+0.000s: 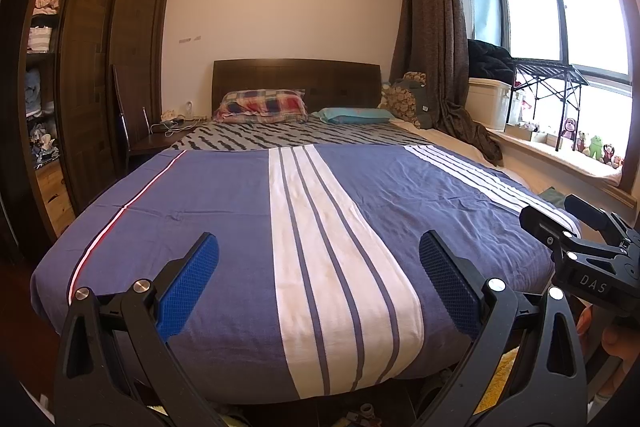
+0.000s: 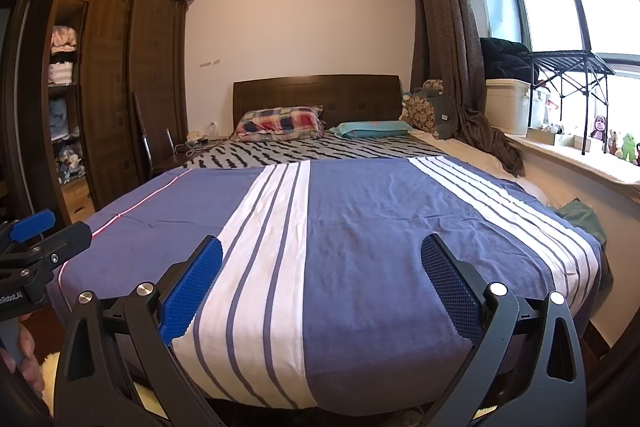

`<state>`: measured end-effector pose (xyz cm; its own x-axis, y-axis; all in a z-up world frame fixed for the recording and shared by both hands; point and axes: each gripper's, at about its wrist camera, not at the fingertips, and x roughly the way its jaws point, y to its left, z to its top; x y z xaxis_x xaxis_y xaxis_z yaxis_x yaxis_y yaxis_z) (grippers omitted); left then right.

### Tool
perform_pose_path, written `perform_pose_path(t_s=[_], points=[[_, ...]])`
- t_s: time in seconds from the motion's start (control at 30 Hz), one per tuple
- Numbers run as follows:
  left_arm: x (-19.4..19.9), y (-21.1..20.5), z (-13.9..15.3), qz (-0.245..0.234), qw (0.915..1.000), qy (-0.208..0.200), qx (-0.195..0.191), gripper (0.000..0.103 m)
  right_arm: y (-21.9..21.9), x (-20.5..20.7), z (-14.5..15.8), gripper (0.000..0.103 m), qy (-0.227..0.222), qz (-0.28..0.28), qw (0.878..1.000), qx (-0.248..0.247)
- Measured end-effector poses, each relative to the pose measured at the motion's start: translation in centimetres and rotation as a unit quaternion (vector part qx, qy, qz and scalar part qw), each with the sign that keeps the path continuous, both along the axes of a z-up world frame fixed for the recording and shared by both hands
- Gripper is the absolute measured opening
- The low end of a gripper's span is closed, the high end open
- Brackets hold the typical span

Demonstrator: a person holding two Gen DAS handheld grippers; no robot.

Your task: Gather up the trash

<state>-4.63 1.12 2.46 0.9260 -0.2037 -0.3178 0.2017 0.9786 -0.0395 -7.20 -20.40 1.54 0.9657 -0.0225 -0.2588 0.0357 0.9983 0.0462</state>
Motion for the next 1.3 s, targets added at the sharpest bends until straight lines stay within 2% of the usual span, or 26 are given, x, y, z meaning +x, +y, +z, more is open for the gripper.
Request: perform_pose_path(t_s=[0.67, 1.07, 1.3], points=[[0.41, 0.04, -0.25, 0.006, 1.0, 0.003, -0.001, 0.095, -0.02, 0.01, 0.0, 0.1, 0.0, -0.001, 1.0, 0.001], [0.16, -0.15, -0.11, 0.047, 0.9987, -0.005, 0.021, 0.095, 0.17, 0.25, -0.42, 0.1, 0.005, -0.001, 1.0, 0.0], [0.45, -0.1, -0.2, 0.026, 0.9996, 0.009, 0.005, 0.095, -0.2, 0.3, -0.46, 0.1, 0.006, -0.001, 1.0, 0.003]])
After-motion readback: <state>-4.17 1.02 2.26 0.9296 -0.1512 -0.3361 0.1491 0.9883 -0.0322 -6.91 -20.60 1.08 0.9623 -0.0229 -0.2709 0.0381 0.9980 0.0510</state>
